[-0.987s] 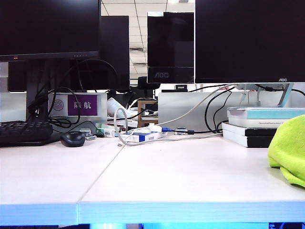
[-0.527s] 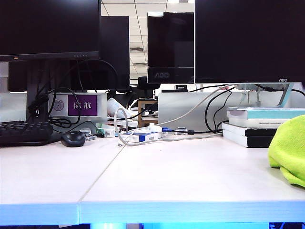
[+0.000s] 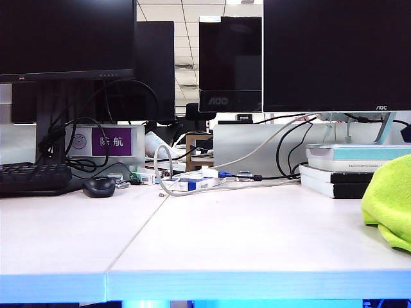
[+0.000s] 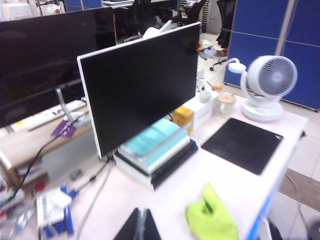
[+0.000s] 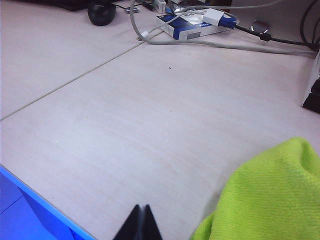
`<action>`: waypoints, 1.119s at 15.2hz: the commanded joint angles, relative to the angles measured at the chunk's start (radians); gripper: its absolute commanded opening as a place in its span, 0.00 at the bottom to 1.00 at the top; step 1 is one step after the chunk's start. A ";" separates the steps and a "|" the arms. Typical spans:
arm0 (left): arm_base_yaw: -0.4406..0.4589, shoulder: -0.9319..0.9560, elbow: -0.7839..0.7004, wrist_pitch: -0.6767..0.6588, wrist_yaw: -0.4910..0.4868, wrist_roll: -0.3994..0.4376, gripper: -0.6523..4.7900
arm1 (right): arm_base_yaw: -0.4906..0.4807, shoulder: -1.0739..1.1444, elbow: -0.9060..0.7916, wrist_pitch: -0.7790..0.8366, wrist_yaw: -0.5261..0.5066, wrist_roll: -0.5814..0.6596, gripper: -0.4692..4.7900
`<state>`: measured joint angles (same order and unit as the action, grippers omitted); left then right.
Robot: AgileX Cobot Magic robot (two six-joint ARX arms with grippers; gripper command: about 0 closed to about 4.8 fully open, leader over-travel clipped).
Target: Wipe the table from left to right using the rag.
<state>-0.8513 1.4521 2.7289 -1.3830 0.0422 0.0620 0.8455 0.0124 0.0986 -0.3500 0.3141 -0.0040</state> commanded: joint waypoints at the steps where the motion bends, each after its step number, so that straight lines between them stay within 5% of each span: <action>1: -0.007 0.034 -0.053 0.196 0.070 0.000 0.15 | 0.000 -0.001 0.005 0.010 0.000 0.003 0.08; 4: 0.033 -0.041 -0.230 0.409 0.008 0.059 0.15 | 0.000 -0.001 0.005 0.010 0.000 0.003 0.08; 6: 0.131 -0.316 -0.793 0.784 0.029 0.061 0.15 | 0.000 -0.003 0.005 0.010 0.000 0.003 0.08; 7: 0.170 -0.396 -0.954 0.860 0.029 0.056 0.15 | 0.000 -0.005 0.005 0.010 0.000 0.003 0.08; 8: 0.297 -0.599 -1.337 0.947 0.034 0.054 0.15 | 0.000 -0.006 0.005 0.010 0.000 0.003 0.08; 12: 0.554 -0.953 -1.855 0.988 0.132 0.054 0.11 | 0.000 -0.006 0.005 0.010 0.000 0.003 0.08; 14: 0.636 -1.080 -1.997 0.993 0.138 0.000 0.11 | 0.000 -0.006 0.005 0.010 0.000 0.003 0.08; 17: 0.660 -1.203 -2.230 1.025 0.100 -0.052 0.11 | 0.000 -0.005 0.005 0.010 0.000 0.003 0.08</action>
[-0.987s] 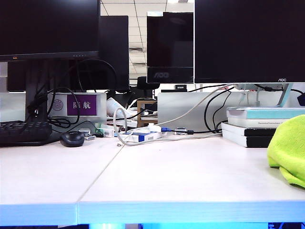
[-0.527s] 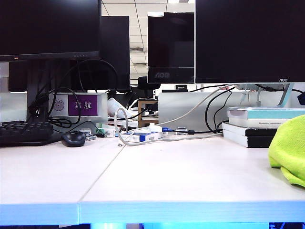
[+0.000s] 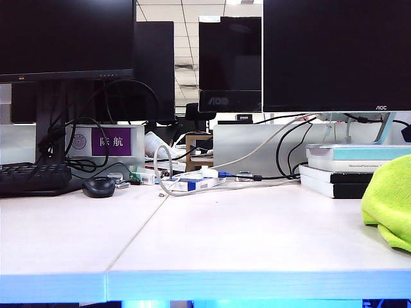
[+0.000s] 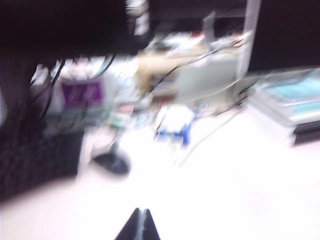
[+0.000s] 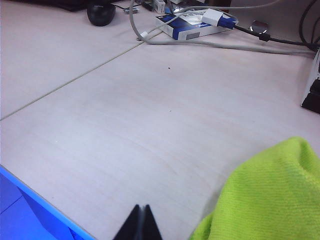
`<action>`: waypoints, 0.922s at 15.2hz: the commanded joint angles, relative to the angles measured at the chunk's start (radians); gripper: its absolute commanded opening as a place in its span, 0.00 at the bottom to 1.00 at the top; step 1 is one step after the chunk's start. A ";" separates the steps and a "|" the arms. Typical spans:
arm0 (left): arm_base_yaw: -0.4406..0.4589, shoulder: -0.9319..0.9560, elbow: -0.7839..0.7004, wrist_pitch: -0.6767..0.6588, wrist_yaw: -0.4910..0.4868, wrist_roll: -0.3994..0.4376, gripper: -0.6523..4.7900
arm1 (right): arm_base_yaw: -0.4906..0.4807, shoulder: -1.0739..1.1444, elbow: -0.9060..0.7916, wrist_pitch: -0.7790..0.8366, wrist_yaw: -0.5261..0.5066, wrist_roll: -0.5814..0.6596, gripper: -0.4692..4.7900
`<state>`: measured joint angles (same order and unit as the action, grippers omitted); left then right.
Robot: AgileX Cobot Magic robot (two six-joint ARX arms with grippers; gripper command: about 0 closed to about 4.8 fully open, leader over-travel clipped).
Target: Wipe the table from left to right using the rag.
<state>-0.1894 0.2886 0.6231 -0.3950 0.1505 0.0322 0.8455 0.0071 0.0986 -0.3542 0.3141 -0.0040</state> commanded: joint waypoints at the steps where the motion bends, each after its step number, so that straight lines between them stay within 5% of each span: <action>1: -0.002 -0.048 -0.170 0.052 -0.011 -0.051 0.11 | 0.000 0.000 0.005 0.014 0.000 0.003 0.08; 4: -0.002 -0.138 -0.366 0.186 -0.023 -0.128 0.11 | 0.000 0.000 0.005 0.014 0.000 0.003 0.08; 7: 0.085 -0.262 -0.444 0.182 -0.021 -0.115 0.11 | 0.000 0.000 0.005 0.013 0.000 0.003 0.08; 9: 0.225 -0.288 -0.497 0.181 -0.031 -0.111 0.11 | 0.001 0.000 0.005 0.010 -0.002 0.003 0.08; 12: 0.279 -0.283 -0.604 0.187 -0.114 0.027 0.11 | 0.000 0.000 0.005 0.007 -0.002 0.003 0.08; 14: 0.279 -0.282 -0.606 0.185 -0.152 0.042 0.11 | 0.000 0.000 0.005 0.007 -0.002 0.003 0.08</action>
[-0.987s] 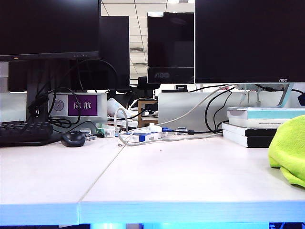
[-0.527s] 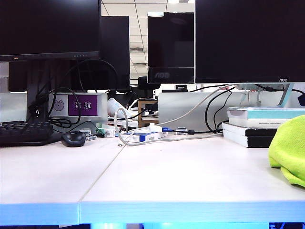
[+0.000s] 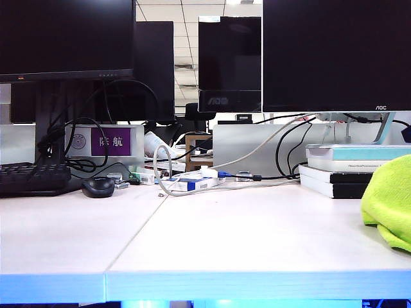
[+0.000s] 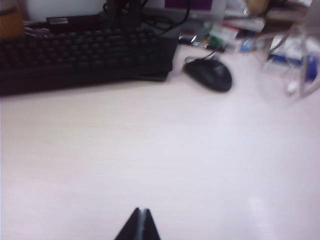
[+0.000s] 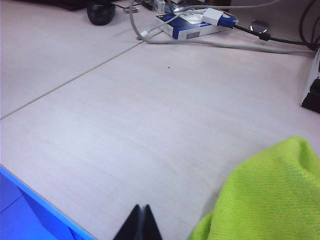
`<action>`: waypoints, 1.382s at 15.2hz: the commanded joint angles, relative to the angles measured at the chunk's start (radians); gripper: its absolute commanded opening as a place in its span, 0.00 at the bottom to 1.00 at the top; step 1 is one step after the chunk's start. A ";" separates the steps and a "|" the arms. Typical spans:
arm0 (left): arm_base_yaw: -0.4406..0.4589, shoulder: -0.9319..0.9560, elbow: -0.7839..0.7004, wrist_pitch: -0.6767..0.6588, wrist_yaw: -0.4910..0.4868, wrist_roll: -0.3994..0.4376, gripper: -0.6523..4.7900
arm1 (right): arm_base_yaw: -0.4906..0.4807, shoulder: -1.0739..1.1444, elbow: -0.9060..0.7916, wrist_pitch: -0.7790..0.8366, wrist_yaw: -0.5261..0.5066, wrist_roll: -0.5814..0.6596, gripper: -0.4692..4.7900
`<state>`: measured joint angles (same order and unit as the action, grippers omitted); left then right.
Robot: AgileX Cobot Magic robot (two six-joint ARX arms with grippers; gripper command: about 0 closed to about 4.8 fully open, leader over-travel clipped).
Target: Wipe the table from left to right using the rag.
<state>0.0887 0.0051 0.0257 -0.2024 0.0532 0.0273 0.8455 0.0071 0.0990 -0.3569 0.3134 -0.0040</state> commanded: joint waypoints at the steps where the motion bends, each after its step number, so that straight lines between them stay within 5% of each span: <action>1: 0.000 0.001 -0.008 -0.010 -0.071 0.044 0.11 | 0.001 0.000 0.005 0.010 -0.002 0.003 0.08; 7: -0.172 -0.004 -0.008 -0.007 -0.063 0.044 0.11 | 0.000 0.000 0.005 0.009 -0.002 0.003 0.08; 18: -0.182 -0.004 -0.008 -0.002 -0.008 0.044 0.11 | -0.001 -0.001 0.003 0.009 0.018 -0.005 0.08; 21: -0.182 -0.004 -0.008 -0.002 -0.008 0.044 0.11 | -0.141 -0.005 0.000 0.023 0.108 0.000 0.08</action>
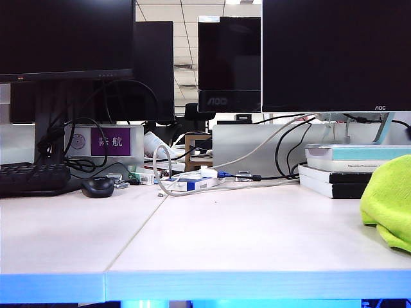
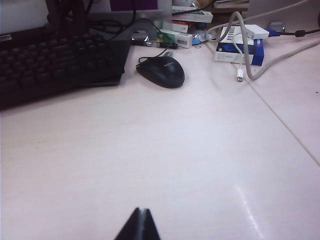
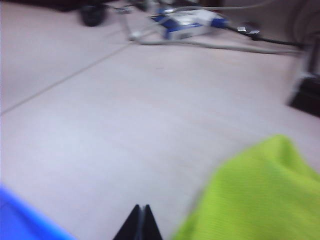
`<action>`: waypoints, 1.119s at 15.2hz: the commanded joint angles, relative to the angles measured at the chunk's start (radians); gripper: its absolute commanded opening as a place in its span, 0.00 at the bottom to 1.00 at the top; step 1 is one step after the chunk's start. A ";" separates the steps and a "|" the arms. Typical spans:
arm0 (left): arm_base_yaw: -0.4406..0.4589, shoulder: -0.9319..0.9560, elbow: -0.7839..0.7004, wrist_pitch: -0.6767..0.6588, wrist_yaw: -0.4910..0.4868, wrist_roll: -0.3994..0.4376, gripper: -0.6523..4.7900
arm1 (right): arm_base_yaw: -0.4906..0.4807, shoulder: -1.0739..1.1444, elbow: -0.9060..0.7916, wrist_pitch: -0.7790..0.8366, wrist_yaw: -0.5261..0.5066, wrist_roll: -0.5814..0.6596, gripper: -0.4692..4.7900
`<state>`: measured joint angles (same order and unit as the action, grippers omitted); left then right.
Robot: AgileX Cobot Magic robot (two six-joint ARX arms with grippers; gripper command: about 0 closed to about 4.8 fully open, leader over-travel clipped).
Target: Wipe the table from left to right using the rag.
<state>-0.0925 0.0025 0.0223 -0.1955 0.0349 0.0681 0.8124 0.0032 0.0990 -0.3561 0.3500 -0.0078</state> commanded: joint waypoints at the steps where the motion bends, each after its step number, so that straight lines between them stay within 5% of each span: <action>1: 0.000 -0.002 -0.005 -0.008 0.011 0.003 0.11 | -0.154 -0.001 0.001 0.026 0.072 0.003 0.08; 9: 0.000 -0.002 -0.005 -0.008 0.011 0.003 0.11 | -0.735 -0.002 -0.082 0.164 -0.378 -0.019 0.08; 17: 0.000 -0.002 -0.005 -0.008 0.011 0.003 0.11 | -0.749 -0.002 -0.097 0.188 -0.349 -0.019 0.08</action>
<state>-0.0929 0.0025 0.0219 -0.1947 0.0387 0.0677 0.0624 0.0032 0.0090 -0.1776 -0.0010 -0.0242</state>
